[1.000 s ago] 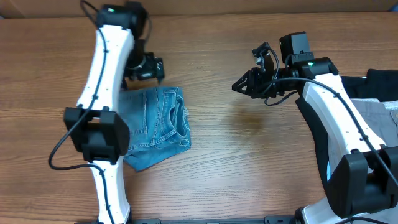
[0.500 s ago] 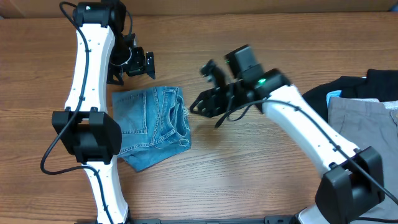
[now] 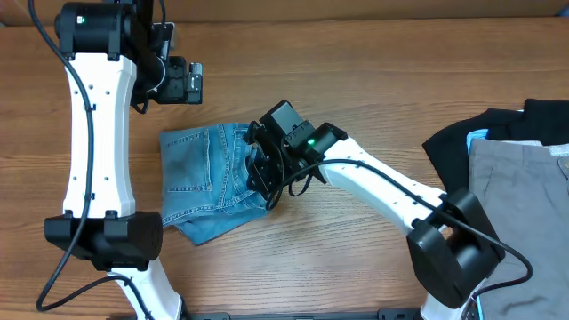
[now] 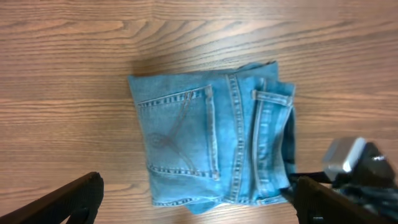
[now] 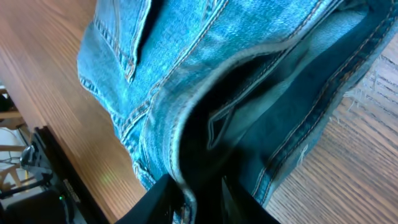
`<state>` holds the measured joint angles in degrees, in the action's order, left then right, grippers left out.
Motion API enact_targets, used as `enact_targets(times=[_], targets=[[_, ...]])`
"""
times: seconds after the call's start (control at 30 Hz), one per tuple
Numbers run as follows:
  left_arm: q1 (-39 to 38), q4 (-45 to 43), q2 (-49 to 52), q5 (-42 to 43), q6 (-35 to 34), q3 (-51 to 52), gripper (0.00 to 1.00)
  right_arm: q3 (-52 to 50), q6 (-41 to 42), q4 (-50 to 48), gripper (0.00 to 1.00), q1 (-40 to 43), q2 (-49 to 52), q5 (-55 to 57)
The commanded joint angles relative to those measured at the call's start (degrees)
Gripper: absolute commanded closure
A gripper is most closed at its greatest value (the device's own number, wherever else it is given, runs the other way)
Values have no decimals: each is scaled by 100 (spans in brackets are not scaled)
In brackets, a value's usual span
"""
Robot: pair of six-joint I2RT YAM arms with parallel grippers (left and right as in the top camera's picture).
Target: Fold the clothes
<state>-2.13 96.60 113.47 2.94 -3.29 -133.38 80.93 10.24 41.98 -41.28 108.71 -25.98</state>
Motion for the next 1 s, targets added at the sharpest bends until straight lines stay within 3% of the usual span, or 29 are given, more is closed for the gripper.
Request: enact_targets(times=[0.0, 0.07, 0.23, 0.4, 0.53, 0.57, 0.63, 0.73, 0.93, 0.97], targets=[[28, 24, 63, -192, 352, 387, 0, 13, 24, -109, 86, 2, -24, -109], [28, 4, 63, -190, 354, 699, 0, 13, 28, -96, 96, 4, -24, -76], [28, -396, 63, -129, 354, 1727, 6, 13, 1078, 496, 96, 50, -13, 1451], [24, -1294, 63, 227, 356, 2938, 27, 13, 1834, 946, 96, 70, 66, 1801], [24, -2096, 63, 310, 326, 3856, 38, 13, 1897, 942, 96, 61, 164, 1735], [24, -2297, 63, 332, 284, 4063, 43, 13, 1897, 955, 96, 61, 177, 1738], [26, -2876, 63, 273, 197, 4728, 63, 11, 1897, 968, 96, 61, 190, 1744], [94, -3329, 63, -109, -72, 5265, 73, 2, 1956, 986, 96, 79, 190, 1827], [339, -3685, 63, -485, -315, 5860, 87, 2, 2146, 1110, 96, 92, 195, 2083], [369, -3650, 61, -483, -317, 5851, 81, 4, 2144, 1108, 96, 92, 195, 2083]])
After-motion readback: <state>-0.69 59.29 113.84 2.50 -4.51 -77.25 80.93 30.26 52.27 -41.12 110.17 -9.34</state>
